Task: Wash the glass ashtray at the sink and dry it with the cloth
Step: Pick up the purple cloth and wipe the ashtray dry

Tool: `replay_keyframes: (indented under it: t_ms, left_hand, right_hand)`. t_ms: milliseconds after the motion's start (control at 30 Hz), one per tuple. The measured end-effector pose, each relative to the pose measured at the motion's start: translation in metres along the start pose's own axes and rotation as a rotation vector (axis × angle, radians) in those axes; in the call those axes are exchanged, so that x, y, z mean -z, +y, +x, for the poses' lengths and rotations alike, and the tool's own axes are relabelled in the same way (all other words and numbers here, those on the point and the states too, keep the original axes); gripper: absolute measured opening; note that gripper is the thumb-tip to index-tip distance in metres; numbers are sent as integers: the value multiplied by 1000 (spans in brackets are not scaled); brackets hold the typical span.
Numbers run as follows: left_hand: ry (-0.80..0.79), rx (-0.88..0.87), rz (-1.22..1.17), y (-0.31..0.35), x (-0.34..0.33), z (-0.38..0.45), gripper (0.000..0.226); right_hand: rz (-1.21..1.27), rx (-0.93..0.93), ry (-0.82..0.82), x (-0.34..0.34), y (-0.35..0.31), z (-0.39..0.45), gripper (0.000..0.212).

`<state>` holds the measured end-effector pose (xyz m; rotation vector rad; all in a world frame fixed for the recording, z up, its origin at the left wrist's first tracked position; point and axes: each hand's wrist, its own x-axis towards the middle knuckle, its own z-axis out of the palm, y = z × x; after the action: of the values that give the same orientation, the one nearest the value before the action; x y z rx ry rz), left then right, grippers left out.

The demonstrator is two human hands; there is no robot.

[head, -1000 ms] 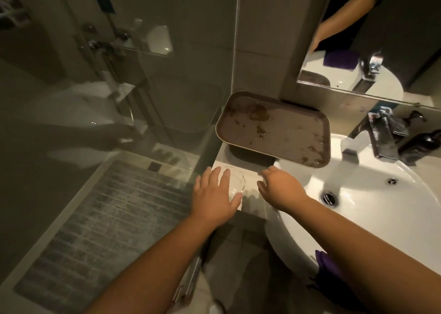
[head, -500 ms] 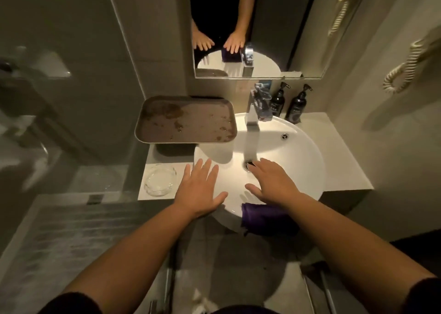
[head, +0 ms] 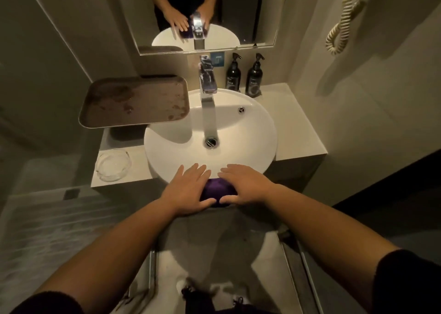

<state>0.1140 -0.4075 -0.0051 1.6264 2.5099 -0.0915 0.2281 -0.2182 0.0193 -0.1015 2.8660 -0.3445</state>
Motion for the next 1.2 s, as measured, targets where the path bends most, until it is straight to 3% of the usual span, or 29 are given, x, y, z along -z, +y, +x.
replay_keyframes:
  t_ms: [133, 267, 600, 667, 767, 967, 1067, 1200]
  left_hand:
    - [-6, -14, 8, 11, -3, 3, 78]
    - [34, 13, -70, 17, -8, -1, 49]
    - [94, 58, -259, 21, 17, -17, 20]
    - [103, 95, -335, 16, 23, -24, 22]
    - [150, 232, -637, 9, 36, -35, 22]
    - [317, 354, -1068, -20, 62, -48, 12]
    - [442, 448, -1268, -47, 61, -56, 21]
    - [479, 543, -1457, -84, 43, -66, 33]
  right_hand:
    - [-16, 123, 14, -10, 2, 0, 68]
    - [21, 151, 61, -16, 6, 0, 52]
    - [13, 171, 103, -8, 6, -2, 28]
    - [141, 115, 41, 6, 4, -3, 28]
    - [367, 47, -57, 35, -1, -1, 25]
    - [888, -36, -74, 74, -24, 20, 18]
    - [1222, -47, -105, 76, -44, 42, 23]
    - [1641, -72, -192, 74, -76, 79, 35]
